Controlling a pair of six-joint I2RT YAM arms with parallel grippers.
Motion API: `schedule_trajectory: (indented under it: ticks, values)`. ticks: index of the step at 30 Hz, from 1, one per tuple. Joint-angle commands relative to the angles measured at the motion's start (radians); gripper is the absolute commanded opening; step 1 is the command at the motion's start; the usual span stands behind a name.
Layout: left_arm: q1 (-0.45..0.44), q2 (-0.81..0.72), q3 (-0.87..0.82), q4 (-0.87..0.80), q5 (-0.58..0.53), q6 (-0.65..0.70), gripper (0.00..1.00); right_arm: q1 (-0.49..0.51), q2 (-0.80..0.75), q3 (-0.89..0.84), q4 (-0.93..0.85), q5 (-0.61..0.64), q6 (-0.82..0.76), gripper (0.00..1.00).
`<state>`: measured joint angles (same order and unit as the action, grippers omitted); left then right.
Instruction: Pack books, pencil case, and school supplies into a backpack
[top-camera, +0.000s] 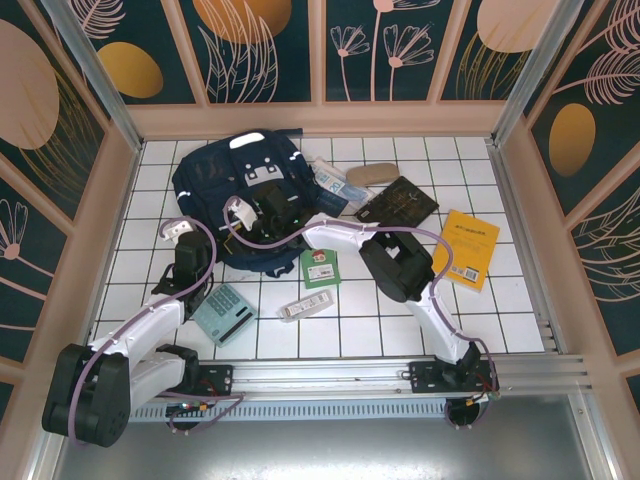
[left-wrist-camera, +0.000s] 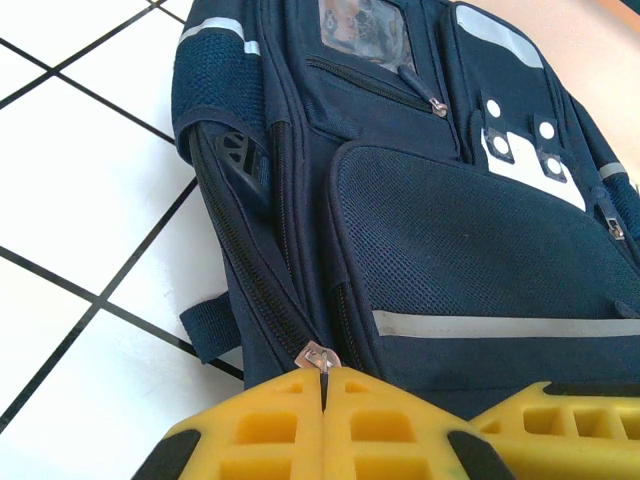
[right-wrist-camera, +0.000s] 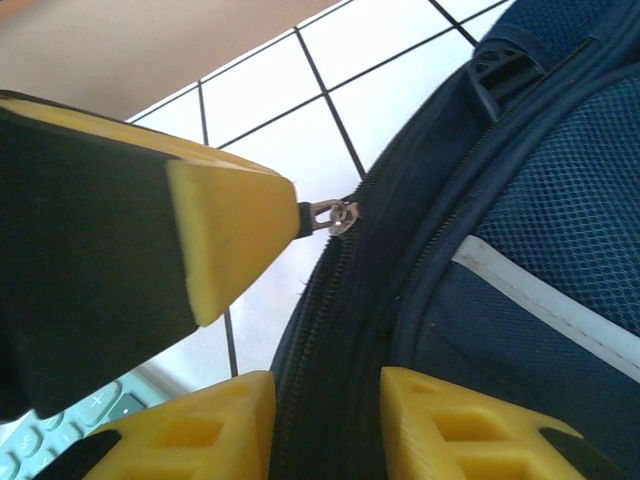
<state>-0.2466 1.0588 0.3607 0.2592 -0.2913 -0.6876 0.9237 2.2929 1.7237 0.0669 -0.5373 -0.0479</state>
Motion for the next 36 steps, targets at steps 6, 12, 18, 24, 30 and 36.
schedule_trajectory:
  ticks: [6, 12, 18, 24, 30, 36]
  values:
    - [0.004, -0.026, 0.002, 0.085, 0.020, 0.013, 0.00, -0.009, 0.014, 0.007, 0.023, 0.044, 0.031, 0.29]
    - [0.004, -0.029, 0.003, 0.084, 0.017, 0.014, 0.00, -0.011, 0.025, 0.016, -0.001, -0.003, 0.018, 0.25]
    - [0.003, -0.028, 0.006, 0.088, 0.013, 0.016, 0.00, 0.010, 0.021, -0.015, -0.023, 0.011, -0.017, 0.06]
    - [0.004, -0.024, 0.010, 0.073, -0.040, 0.002, 0.00, 0.001, -0.092, -0.154, 0.088, 0.059, 0.012, 0.00]
    - [0.014, 0.047, 0.056, 0.012, -0.183, -0.024, 0.00, -0.004, -0.214, -0.265, 0.134, 0.107, 0.004, 0.00]
    - [0.077, 0.161, 0.136, -0.048, -0.286, -0.075, 0.00, -0.011, -0.253, -0.314, 0.137, 0.119, 0.000, 0.00]
